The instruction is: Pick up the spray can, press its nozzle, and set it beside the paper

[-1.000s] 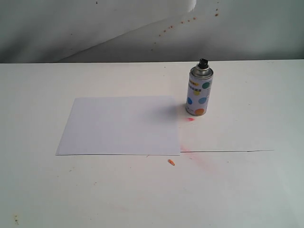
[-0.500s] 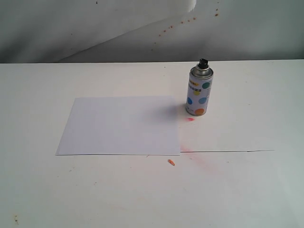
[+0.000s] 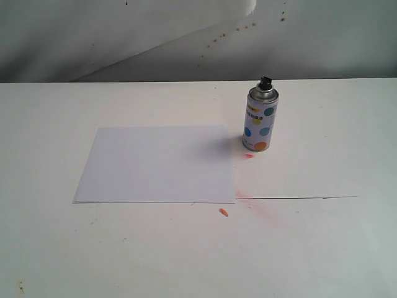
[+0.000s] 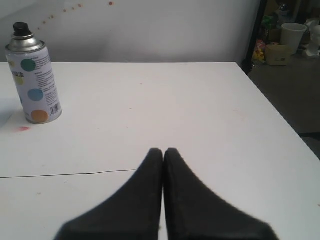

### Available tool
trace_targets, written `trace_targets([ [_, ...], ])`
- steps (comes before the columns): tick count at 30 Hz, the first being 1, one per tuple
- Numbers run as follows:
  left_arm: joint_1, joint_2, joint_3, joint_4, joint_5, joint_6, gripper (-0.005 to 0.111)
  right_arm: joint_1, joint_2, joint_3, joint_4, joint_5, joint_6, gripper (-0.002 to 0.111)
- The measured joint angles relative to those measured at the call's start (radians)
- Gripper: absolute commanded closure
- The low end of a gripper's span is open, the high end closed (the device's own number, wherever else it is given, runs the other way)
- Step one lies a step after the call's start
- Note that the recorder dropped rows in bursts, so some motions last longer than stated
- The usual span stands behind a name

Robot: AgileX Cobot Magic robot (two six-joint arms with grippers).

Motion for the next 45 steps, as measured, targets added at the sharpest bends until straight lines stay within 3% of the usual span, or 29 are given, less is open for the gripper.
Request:
trace_targets([
  [14,0.000,-0.002,0.000,0.007,-0.024,0.018,0.107,0.000,0.000,0.000,0.000,0.001,0.000,0.108],
  [23,0.000,-0.188,0.029,0.092,-0.025,0.007,0.107,0.000,0.000,0.000,0.002,0.001,0.000,0.108],
  [26,0.000,-0.290,0.074,0.240,-0.005,-0.105,0.107,0.000,0.000,0.000,0.002,0.001,0.000,0.108],
  [34,0.000,-0.486,0.208,0.870,0.032,-0.802,0.107,0.000,0.000,0.000,0.002,0.001,0.000,0.108],
  [37,0.000,-0.526,0.234,0.957,0.056,-0.885,0.107,0.000,0.000,0.000,0.002,0.001,0.000,0.108],
  [45,0.000,-0.593,0.265,1.017,0.193,-0.918,0.107,0.000,0.000,0.000,0.002,0.001,0.000,0.108],
])
